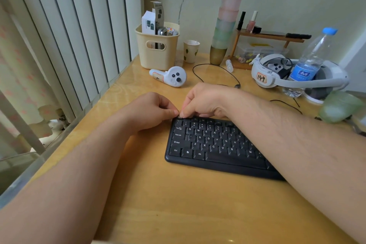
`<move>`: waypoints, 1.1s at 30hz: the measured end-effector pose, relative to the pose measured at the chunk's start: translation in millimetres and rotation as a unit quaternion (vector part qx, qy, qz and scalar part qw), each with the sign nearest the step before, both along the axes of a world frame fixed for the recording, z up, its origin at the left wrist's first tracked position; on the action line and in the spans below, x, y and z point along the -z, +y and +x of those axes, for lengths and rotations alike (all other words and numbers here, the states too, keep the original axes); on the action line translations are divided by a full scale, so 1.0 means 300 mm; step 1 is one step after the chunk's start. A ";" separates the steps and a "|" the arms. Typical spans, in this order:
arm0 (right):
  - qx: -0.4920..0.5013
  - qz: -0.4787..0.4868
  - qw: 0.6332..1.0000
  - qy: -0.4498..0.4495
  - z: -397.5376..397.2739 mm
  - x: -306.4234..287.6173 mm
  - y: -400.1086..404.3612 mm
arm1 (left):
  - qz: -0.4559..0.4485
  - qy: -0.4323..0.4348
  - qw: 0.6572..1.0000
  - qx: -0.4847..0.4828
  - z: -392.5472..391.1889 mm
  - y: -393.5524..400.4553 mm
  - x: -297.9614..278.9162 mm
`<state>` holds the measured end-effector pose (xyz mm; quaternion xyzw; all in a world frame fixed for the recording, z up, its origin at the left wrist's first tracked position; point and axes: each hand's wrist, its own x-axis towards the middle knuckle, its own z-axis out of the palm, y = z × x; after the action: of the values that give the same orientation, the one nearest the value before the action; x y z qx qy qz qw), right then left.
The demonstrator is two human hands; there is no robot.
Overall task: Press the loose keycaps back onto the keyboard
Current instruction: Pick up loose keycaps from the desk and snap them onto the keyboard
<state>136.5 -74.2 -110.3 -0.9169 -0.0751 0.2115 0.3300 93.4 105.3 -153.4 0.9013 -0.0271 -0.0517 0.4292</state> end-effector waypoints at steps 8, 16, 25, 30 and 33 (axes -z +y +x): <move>-0.008 0.001 0.998 -0.069 -0.021 0.034 -0.018 | 0.027 -0.006 0.999 -0.019 0.000 -0.020 0.004; 0.010 0.046 0.973 -0.224 -0.076 -0.043 -0.322 | 0.026 -0.065 0.998 -0.004 -0.009 -0.028 0.021; 0.149 0.016 0.949 -0.277 -0.045 -0.048 -0.787 | -0.055 -0.086 0.992 -0.071 -0.010 -0.149 -0.072; 0.147 0.052 0.938 -0.308 -0.051 0.002 -0.793 | 0.136 -0.113 0.984 0.021 0.037 -0.381 -0.136; 0.128 0.006 0.934 -0.333 -0.061 0.041 -0.799 | 0.206 -0.109 0.969 0.088 0.113 -0.551 -0.136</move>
<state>118.1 -313.8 -122.6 -0.9347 -0.0640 -0.1502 0.3156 127.2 -59.9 -112.5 0.9645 -0.1420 0.0044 0.2228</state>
